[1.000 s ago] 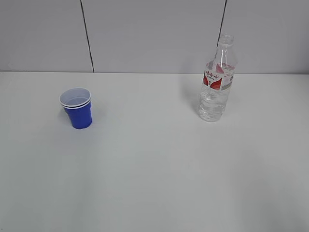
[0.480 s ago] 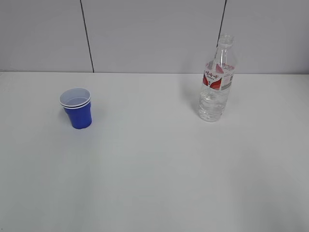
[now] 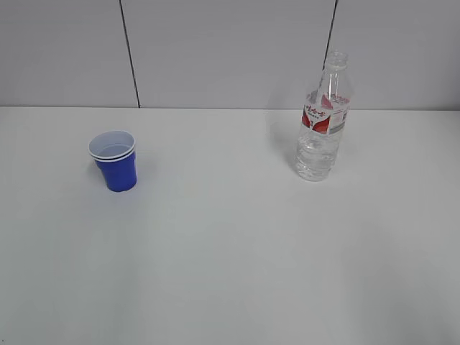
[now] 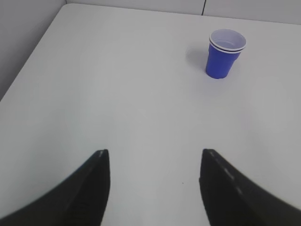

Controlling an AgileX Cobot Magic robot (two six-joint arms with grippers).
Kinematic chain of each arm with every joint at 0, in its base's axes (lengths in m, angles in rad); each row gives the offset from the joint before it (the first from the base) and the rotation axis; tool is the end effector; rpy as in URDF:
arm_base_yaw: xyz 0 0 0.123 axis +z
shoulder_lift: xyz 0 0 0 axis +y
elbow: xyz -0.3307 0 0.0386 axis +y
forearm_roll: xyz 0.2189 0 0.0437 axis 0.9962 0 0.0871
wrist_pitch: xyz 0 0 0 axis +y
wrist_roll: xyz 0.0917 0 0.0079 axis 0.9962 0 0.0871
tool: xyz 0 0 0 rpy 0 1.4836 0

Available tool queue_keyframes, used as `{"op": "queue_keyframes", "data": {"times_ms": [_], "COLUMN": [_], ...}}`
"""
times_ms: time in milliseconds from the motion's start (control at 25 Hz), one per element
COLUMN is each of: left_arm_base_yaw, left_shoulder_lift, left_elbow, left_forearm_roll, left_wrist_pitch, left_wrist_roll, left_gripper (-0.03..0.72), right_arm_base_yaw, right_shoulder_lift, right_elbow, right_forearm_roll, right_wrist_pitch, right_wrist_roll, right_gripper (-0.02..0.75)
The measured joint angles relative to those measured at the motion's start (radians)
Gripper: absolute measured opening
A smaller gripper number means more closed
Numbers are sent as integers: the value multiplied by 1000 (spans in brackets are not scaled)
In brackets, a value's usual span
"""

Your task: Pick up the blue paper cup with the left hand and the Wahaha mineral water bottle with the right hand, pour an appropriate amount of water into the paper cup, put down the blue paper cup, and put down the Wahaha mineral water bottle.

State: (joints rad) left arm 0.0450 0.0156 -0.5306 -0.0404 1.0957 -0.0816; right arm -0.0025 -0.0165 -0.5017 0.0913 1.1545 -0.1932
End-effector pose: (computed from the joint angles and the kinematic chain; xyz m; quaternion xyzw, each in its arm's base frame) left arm -0.0799 -0.0069 0.2690 -0.0530 0.8566 -0.0295 0.5124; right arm -0.0845 0.0079 0.2547 -0.0873 0.8671 -0.0025 0.4905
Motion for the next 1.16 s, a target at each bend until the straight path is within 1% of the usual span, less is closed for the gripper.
{"op": "queue_keyframes", "data": {"times_ms": [280,1160], "left_arm_base_yaw": [0,0], "left_shoulder_lift": [0,0], "left_elbow": [0,0], "left_forearm_roll": [0,0], "left_wrist_pitch": [0,0], "left_wrist_roll": [0,0], "left_gripper": [428,406], "right_arm_base_yaw": [0,0], "right_shoulder_lift": [0,0], "right_elbow": [0,0], "right_forearm_roll": [-41,-43], "right_wrist_pitch": [0,0], "right_wrist_roll": [0,0], "right_gripper": [587,587]}}
